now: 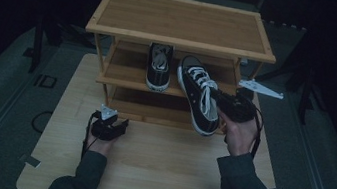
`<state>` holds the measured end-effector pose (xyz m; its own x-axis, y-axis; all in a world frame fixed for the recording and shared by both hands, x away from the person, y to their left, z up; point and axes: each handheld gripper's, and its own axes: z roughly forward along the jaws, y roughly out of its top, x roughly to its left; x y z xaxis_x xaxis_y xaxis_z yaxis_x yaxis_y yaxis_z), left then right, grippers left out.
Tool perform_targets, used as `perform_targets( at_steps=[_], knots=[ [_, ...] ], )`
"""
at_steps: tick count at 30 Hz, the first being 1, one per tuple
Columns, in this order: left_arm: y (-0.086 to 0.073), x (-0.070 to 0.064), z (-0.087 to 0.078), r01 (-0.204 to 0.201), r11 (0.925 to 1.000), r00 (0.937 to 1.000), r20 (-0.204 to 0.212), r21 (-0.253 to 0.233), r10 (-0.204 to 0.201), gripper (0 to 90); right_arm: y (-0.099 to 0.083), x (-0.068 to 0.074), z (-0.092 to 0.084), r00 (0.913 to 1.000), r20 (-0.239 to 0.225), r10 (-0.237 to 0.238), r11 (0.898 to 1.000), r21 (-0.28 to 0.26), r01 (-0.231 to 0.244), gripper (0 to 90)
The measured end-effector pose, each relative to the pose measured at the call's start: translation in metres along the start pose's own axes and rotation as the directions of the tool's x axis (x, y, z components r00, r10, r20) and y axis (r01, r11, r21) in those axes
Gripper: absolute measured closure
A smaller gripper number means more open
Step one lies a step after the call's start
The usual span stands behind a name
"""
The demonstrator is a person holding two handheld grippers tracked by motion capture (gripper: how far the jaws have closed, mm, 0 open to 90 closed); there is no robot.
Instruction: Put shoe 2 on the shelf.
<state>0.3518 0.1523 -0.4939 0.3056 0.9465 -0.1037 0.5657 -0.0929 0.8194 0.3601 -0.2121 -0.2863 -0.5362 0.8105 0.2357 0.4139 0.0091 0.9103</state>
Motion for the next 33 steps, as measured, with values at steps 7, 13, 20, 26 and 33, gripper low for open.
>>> perform_targets(
  at_steps=[7, 13, 20, 26, 33],
  knots=[
    [0.0, 0.0, 0.0, 0.001, 1.0, 1.0, 0.001, -0.001, -0.001, 50.7, 0.008, 0.0, 0.024, 0.9976, 0.057, 0.039, 0.999, -0.035, -0.037, 88.3],
    [0.0, 0.0, 0.0, 0.003, 1.0, 1.0, 0.001, -0.004, -0.003, 50.7, 0.008, 0.001, 0.044, 0.991, 0.093, 0.096, 0.994, -0.068, -0.09, 88.3],
    [0.001, 0.001, 0.0, 0.005, 1.0, 1.0, 0.002, -0.004, -0.005, 50.7, 0.009, 0.006, 0.063, 0.9785, 0.133, 0.158, 0.982, -0.122, -0.142, 88.2],
    [0.001, 0.003, -0.001, 0.015, 0.9998, 0.9999, 0.001, -0.011, -0.015, 50.7, 0.013, 0.015, 0.078, 0.9726, 0.179, 0.148, 0.981, -0.154, -0.121, 88.2],
    [0.001, 0.004, -0.002, 0.021, 0.9997, 0.9998, 0.002, -0.015, -0.021, 50.7, 0.014, 0.016, 0.095, 0.963, 0.205, 0.175, 0.972, -0.192, -0.136, 88.2]
  ],
)
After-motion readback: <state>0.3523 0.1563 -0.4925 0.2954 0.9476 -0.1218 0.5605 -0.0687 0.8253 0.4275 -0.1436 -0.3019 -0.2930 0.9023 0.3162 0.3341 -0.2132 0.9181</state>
